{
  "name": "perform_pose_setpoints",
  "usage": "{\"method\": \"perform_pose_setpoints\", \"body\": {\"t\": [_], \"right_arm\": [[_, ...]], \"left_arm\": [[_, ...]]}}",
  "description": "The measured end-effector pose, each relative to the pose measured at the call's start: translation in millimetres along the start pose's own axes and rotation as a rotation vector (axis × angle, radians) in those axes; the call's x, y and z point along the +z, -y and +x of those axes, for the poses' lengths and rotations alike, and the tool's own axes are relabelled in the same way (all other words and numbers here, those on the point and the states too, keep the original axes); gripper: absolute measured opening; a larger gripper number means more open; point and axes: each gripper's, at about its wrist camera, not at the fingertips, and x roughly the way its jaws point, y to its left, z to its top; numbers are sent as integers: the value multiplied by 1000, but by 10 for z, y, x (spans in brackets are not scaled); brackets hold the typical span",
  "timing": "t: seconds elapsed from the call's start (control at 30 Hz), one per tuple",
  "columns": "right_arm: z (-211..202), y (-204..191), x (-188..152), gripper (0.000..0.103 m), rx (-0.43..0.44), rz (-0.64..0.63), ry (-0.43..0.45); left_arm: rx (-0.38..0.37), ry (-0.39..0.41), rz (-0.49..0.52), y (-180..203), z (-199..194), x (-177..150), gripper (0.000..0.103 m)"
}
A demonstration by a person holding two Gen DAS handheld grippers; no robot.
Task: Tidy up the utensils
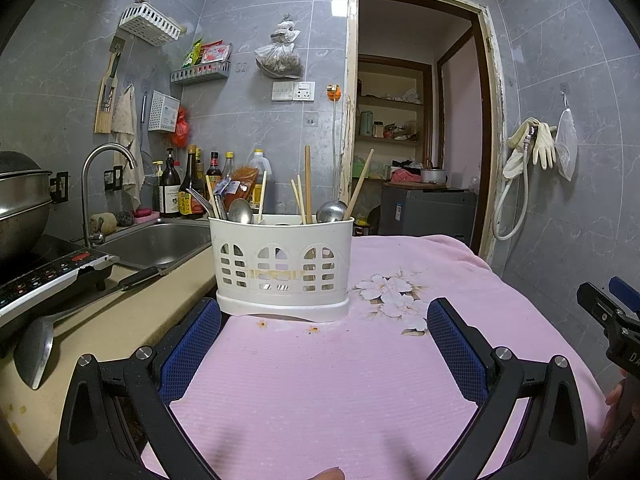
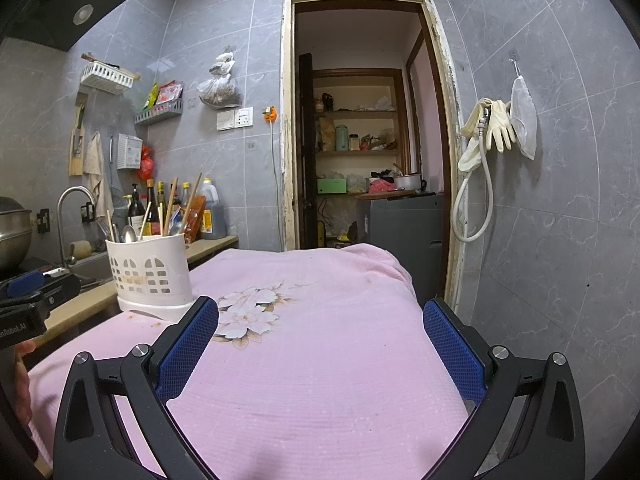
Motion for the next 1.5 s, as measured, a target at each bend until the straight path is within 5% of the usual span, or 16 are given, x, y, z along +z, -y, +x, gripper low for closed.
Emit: {"method": "perform_pose_setpoints", "body": {"t": [1.5], "right_arm": [[0,-38,-22,103,2,-5,-7]], "left_arm": [[39,13,-41,1,2,5,101]]}}
